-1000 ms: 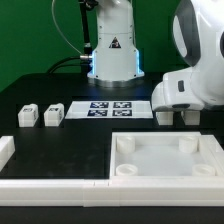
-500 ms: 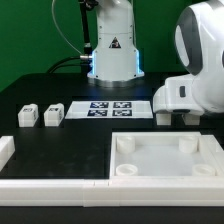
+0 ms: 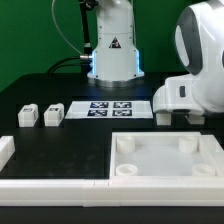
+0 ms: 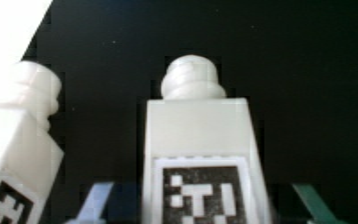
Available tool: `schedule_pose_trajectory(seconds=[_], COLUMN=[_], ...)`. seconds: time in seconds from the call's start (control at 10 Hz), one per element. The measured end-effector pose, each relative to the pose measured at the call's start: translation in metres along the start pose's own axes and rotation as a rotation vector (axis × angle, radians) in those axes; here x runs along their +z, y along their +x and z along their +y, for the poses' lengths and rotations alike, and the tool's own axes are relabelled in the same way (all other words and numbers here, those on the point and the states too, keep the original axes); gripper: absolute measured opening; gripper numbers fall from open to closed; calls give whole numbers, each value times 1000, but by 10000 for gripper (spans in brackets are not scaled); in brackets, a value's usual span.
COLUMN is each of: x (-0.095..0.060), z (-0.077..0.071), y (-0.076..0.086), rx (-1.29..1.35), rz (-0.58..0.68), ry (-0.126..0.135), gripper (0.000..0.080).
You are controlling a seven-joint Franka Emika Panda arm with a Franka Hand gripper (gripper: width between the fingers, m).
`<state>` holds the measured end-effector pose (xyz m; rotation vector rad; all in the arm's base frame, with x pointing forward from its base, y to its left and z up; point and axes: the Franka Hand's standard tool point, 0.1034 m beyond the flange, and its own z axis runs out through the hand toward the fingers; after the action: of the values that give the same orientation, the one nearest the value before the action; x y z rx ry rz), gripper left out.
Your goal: Assemble one leg
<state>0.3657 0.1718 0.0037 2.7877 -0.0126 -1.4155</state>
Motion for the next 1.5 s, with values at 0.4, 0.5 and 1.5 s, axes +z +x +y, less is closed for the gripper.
schedule_pose_trajectory(seconds=[0.4,0.5,1.5], x=[-19,-47,-230], z=[6,18,69], y=[-6,-15,-19], rx=[-47,-89,-215], rz=[8,54,872], ry=[-4,8,37], gripper=[288,289,290])
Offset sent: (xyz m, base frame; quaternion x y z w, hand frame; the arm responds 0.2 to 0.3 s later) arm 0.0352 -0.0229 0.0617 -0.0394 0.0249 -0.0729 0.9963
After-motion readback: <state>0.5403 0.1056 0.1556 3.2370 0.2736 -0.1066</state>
